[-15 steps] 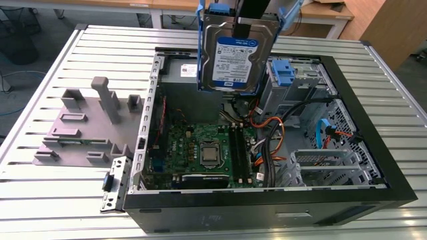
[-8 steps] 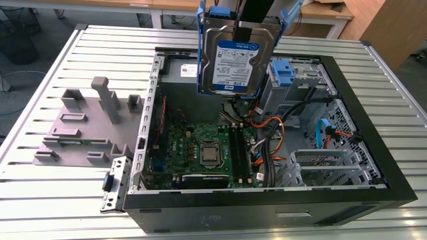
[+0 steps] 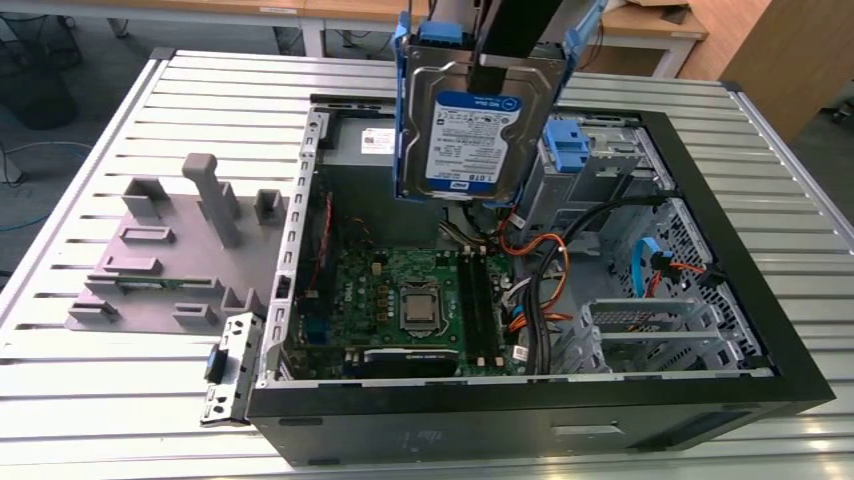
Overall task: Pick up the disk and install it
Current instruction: 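Pick up the disk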
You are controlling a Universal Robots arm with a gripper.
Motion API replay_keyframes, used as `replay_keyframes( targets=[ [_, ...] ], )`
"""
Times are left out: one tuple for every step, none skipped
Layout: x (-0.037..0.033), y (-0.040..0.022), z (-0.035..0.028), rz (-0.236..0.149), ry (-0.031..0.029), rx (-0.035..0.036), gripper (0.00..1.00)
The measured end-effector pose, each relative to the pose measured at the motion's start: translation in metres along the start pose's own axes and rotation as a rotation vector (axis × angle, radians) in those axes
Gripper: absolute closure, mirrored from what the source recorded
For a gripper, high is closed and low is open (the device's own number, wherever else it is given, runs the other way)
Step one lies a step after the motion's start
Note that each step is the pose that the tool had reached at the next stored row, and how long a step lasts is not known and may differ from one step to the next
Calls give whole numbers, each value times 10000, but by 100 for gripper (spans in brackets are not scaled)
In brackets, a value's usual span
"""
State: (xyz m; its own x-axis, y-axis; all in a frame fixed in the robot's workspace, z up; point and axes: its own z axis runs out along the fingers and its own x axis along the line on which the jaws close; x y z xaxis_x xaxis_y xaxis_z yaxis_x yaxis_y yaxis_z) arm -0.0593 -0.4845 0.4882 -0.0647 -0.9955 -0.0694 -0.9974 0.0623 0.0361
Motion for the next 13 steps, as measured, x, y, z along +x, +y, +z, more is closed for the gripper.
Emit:
replay_keyframes(
  targets=[
    [12,-1,-1,1,1,0,65],
    [25,-2,-2,0,1,0,65],
    [38,-3,-2,0,0,0,65],
    [51,-4,-3,0,0,0,65],
    [67,-5,-5,0,1,0,65],
    [81,-6,-6,0,1,-1,65],
    [95,-7,-7,0,1,-1,65],
    [110,-9,-7,0,1,0,65],
    [124,-10,-8,0,1,0,65],
    [138,-11,-9,0,1,0,65],
    [153,-13,-10,0,1,-1,65],
    [167,-15,-11,1,1,0,65],
    [181,-16,-11,0,0,0,65]
  ],
)
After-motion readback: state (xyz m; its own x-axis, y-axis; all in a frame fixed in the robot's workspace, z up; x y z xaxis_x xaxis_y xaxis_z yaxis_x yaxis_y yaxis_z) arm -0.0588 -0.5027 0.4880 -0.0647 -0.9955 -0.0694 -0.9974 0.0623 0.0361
